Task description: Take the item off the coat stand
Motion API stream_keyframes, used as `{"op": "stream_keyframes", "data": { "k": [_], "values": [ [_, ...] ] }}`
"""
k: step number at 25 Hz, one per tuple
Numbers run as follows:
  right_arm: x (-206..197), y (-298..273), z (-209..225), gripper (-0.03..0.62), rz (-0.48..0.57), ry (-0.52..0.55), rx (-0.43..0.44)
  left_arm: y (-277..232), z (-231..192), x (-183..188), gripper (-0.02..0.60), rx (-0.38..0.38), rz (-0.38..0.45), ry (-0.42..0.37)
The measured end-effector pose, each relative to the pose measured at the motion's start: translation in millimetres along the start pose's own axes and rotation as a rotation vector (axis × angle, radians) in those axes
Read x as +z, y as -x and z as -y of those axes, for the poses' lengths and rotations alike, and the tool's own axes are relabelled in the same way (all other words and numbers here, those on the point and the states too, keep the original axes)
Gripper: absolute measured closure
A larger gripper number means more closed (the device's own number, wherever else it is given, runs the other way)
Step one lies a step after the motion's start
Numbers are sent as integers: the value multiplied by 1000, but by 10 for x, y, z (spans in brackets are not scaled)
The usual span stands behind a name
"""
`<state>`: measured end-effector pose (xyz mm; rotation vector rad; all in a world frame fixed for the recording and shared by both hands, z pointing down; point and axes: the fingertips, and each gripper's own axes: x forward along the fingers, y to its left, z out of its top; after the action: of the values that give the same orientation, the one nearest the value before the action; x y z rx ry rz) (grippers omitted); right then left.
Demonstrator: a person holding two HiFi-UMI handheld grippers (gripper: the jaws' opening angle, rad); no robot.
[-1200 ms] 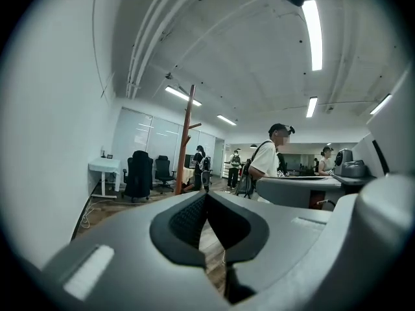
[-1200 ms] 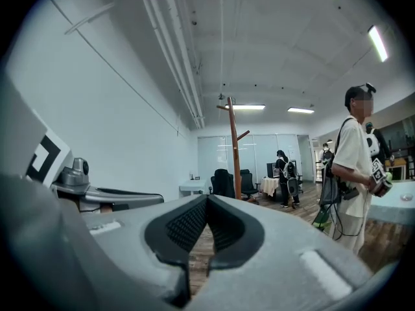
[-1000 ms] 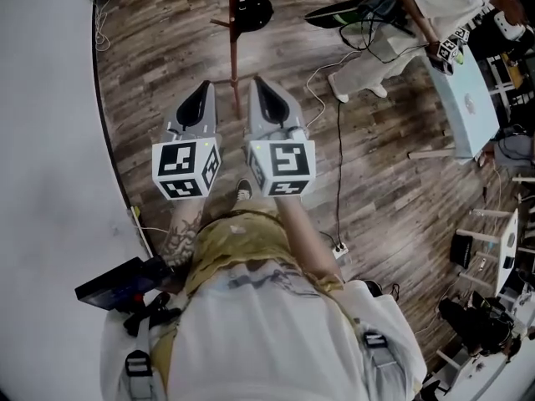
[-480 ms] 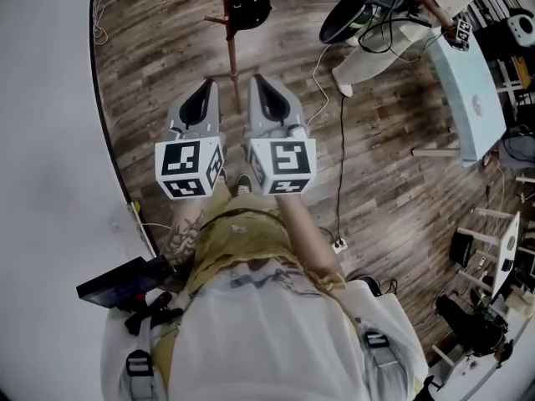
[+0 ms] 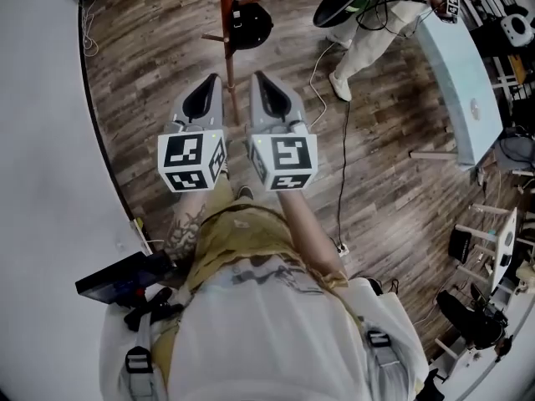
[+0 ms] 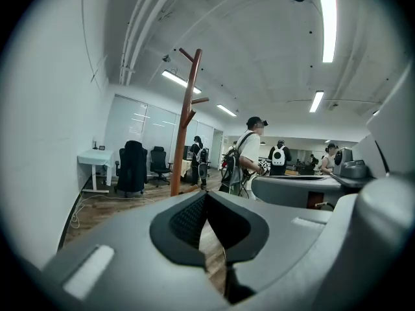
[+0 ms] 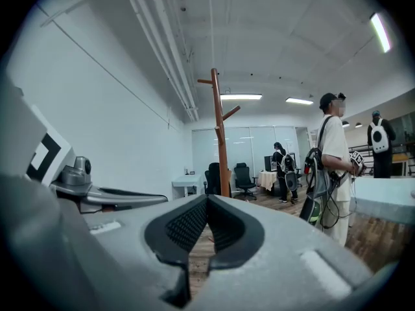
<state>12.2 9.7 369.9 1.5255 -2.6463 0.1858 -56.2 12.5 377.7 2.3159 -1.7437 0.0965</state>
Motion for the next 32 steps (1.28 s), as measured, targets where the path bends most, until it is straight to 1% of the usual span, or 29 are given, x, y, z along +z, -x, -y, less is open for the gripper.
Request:
{"op": "stream_keyframes", "data": {
  "k": [6, 8, 11, 13, 18, 22, 24, 28, 32],
  "values": [
    [137, -656, 102, 593, 3, 19, -26, -533, -360, 228, 584, -39, 18, 5],
    [132, -966, 216, 592, -15, 9, -32, -836, -494, 252, 584, -47, 1, 12],
    [17, -1538, 537, 592, -63, -16, -42, -1478, -687, 200, 584, -52, -52, 26],
    [-38, -1751, 644, 592, -84, -25, -47, -1702, -769, 185, 584, -57, -68, 29],
    [-26, -1694, 509, 592, -88, -21, -61, -1554, -835, 227, 584, -70, -57, 25],
    [-157, -1784, 724, 592, -117, -39, -75, -1808, -766, 125, 584, -78, -96, 35],
    [-262, -1816, 740, 592, -134, -44, -70, -1854, -756, 50, 584, -83, -108, 47],
    [-364, -1987, 678, 592, -145, -46, -28, -1944, -826, -8, 584, -55, -105, 42],
    [-460, -2207, 717, 592, -198, -47, -6, -2068, -886, -41, 584, -20, -140, 33]
  ]
}}
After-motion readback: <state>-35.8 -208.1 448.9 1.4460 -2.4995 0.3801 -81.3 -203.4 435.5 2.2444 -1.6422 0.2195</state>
